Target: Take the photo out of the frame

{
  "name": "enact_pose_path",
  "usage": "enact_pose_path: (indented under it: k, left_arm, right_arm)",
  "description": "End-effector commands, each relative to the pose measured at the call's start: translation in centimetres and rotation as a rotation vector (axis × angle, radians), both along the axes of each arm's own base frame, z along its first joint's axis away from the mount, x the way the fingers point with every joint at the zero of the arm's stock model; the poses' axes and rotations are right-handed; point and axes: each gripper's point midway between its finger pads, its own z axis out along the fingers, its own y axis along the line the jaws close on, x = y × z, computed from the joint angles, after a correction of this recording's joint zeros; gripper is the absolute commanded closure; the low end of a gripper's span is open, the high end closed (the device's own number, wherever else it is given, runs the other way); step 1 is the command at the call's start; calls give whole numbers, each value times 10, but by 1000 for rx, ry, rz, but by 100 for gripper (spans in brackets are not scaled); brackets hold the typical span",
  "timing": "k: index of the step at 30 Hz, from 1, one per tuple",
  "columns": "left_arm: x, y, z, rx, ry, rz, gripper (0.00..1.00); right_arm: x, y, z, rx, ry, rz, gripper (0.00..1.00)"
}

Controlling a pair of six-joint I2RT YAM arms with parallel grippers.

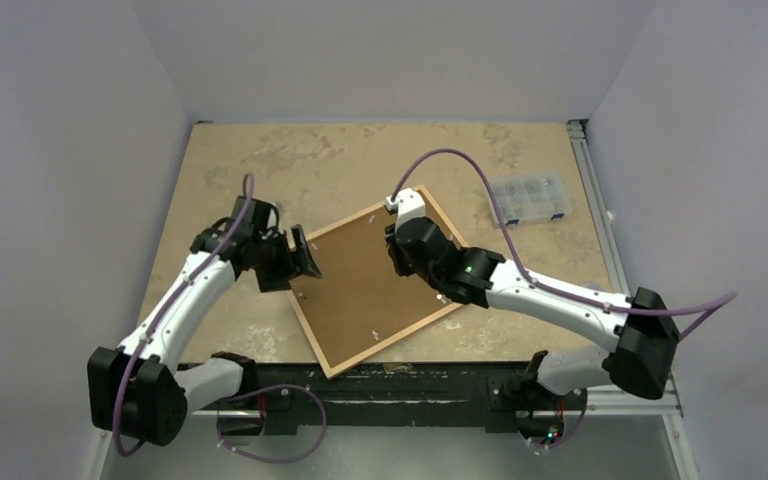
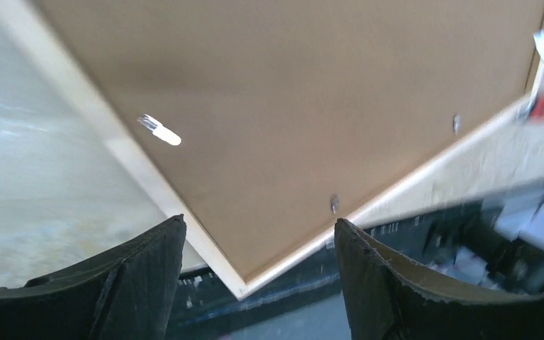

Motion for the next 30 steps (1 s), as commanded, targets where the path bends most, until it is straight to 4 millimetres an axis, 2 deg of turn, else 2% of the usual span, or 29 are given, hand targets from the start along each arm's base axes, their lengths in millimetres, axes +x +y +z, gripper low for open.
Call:
enact_pose_path:
  k: [1, 5, 7, 10, 12, 14, 17, 19, 23, 27, 30]
  left_arm:
    - [-42, -73, 12, -131, -63, -258, 26]
    - [-66, -136, 19, -245, -115, -376, 30]
    - [-78, -162, 14, -261, -97, -425, 32]
    - [-96, -190, 1, -220, -40, -424, 33]
    - [-105, -200, -7, -211, 29, -318, 31]
    - [-117, -206, -17, -266, 149, -172, 29]
    - [-132, -216, -17, -364, 263, -35, 24]
    - [-138, -215, -14, -374, 305, 13, 20]
    - [-144, -193, -19, -297, 367, 151, 15]
    - [-148, -182, -47, -300, 418, 265, 21]
    - [-141, -176, -62, -271, 376, 291, 16]
  right_arm:
    - [-24, -33, -20, -8, 60, -42, 100]
    - [-42, -66, -30, -3, 90, -96, 100]
    - [-47, -84, -28, 15, 84, -146, 100]
    - [-53, -110, -18, 66, 56, -228, 100]
    - [-57, -124, -5, 118, 29, -266, 100]
    - [-59, -135, 1, 139, 11, -295, 100]
    - [-61, -143, 6, 160, -5, -315, 100]
    - [-61, -143, 7, 162, -6, -312, 100]
    - [-63, -142, 4, 157, 15, -308, 100]
    - [-65, -138, 2, 170, 21, -291, 100]
    - [-65, -138, -1, 166, 23, -287, 100]
